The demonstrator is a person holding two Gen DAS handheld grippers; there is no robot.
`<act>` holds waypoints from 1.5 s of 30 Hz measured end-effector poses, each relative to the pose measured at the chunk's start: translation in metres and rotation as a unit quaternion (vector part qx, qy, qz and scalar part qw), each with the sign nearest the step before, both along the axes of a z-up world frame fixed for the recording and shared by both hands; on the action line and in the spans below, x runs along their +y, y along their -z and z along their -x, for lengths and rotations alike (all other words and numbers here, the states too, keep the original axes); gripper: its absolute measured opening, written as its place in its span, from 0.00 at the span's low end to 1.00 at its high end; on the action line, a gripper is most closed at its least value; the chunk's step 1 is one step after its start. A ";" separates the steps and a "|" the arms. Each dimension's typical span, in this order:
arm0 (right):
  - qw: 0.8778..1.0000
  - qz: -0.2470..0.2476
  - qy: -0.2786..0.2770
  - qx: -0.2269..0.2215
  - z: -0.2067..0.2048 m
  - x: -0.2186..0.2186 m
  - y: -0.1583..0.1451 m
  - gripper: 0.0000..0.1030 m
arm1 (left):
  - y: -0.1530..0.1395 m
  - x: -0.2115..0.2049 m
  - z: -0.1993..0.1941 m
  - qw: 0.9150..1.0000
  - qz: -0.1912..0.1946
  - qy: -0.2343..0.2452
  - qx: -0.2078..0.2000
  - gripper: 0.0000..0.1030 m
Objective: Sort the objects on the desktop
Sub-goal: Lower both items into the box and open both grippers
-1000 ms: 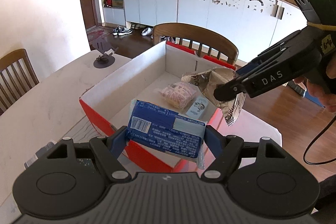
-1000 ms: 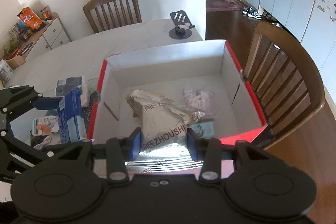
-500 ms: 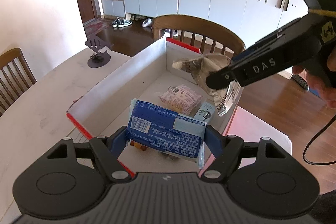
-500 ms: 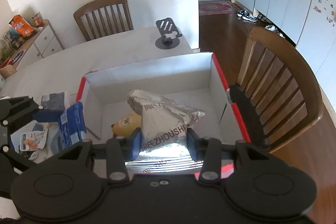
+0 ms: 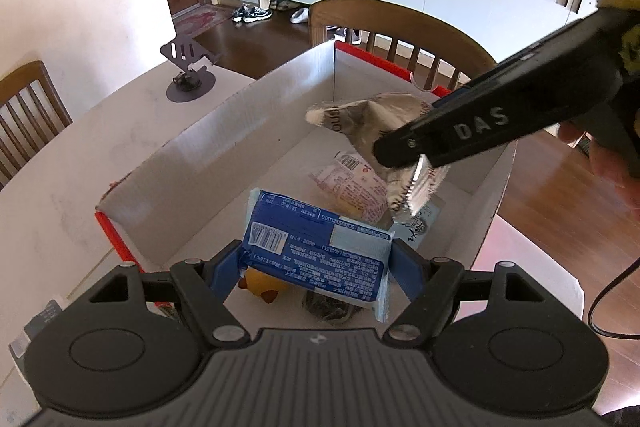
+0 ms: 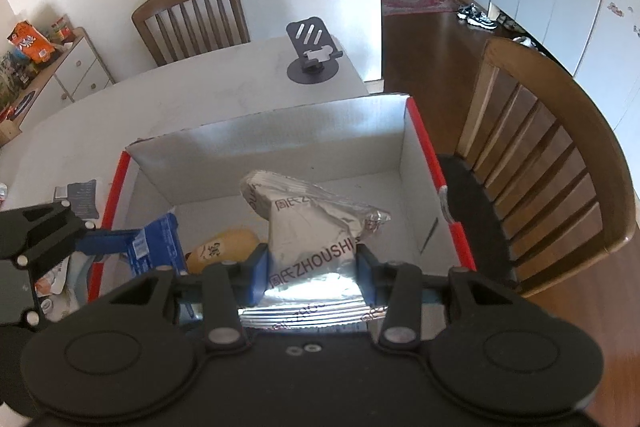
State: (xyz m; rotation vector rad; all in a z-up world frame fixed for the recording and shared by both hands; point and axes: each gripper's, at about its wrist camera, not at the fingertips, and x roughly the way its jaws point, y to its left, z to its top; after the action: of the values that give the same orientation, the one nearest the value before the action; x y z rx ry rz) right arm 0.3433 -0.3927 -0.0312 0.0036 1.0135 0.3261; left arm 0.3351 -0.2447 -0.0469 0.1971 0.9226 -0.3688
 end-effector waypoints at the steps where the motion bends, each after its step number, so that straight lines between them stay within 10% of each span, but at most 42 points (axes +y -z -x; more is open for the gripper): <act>1: 1.000 0.000 0.000 0.002 -0.003 0.001 0.001 0.42 | 0.001 -0.001 -0.002 1.000 -0.001 -0.002 0.002 0.75; 45: 0.997 0.042 -0.030 0.063 -0.081 0.050 0.051 0.44 | 0.050 -0.005 -0.040 0.995 -0.029 0.002 0.092 0.76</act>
State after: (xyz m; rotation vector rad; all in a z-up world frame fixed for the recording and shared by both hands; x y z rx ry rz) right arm 0.4244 -0.3431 -0.0819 -0.0825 1.1532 0.3410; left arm 0.3751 -0.2500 -0.0967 0.2204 1.1163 -0.3695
